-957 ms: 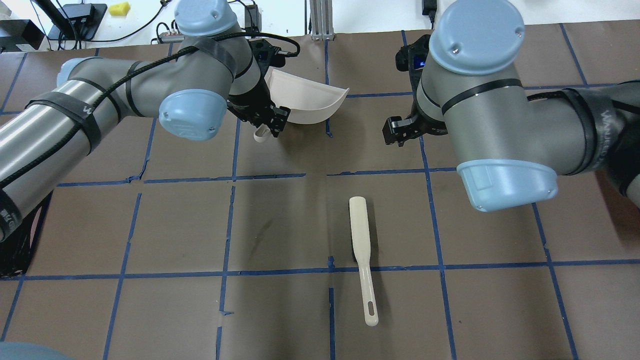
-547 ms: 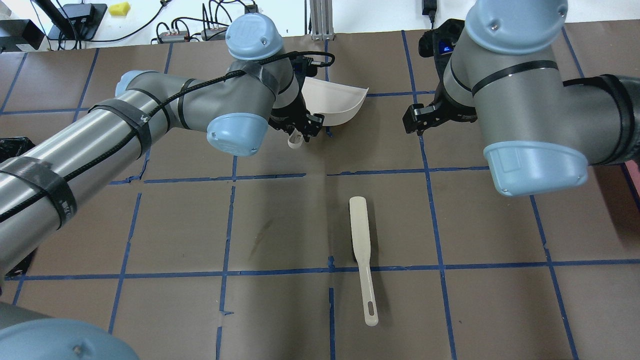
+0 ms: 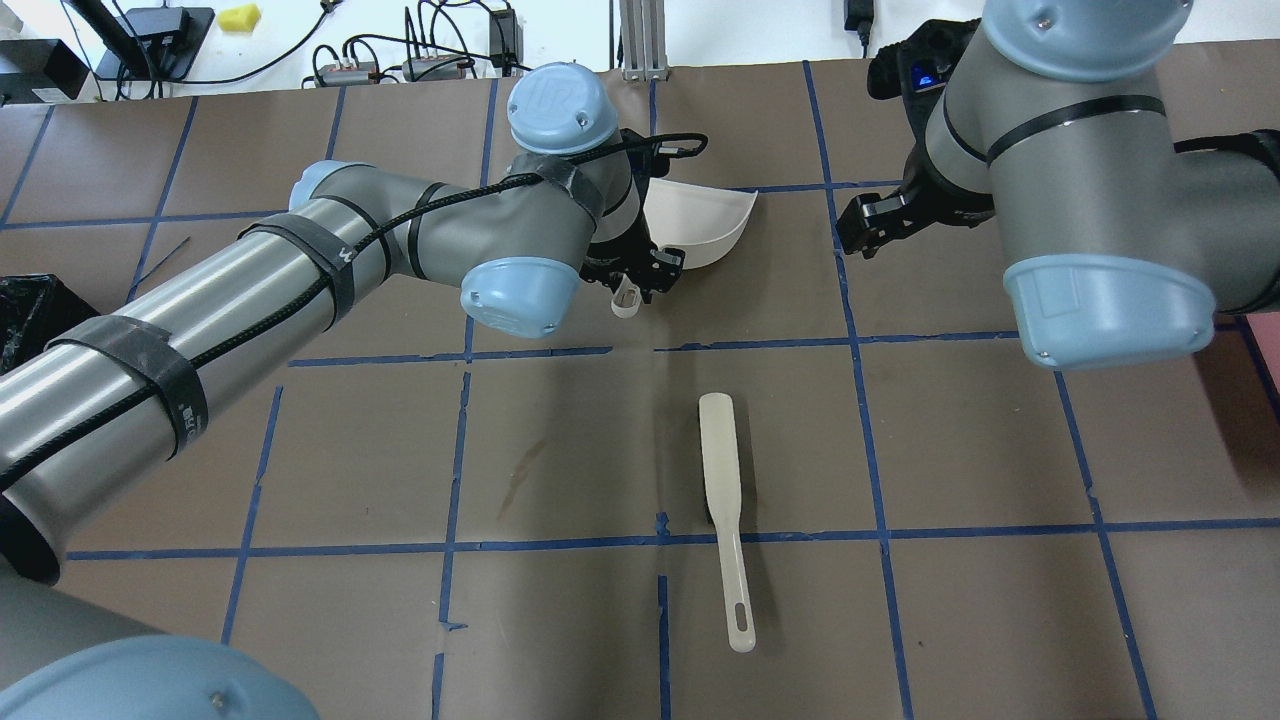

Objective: Sweep and dump trash in nearest bin
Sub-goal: 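Lower the dustpan onto the table with the left gripper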

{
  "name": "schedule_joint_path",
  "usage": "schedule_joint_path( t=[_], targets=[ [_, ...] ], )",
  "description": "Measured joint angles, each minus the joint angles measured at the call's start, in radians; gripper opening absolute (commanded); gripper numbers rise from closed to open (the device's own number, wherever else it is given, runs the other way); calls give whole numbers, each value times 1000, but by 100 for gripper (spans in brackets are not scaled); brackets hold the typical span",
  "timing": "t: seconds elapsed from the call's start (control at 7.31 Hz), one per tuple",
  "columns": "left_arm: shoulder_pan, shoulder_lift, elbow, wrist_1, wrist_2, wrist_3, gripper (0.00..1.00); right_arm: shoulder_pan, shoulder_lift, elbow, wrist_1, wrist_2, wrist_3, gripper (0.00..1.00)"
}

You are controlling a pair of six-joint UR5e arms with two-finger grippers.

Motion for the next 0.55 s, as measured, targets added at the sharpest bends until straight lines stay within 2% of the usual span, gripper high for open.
schedule_joint_path(
  t=[0.27, 0.55],
  targets=[
    [-13, 1, -7, 2, -3, -89, 97, -18, 0, -2, 1, 31, -6, 100],
    [-20, 14, -6, 1, -2, -127, 100, -45, -1, -8, 14, 65, -8, 100]
  ],
)
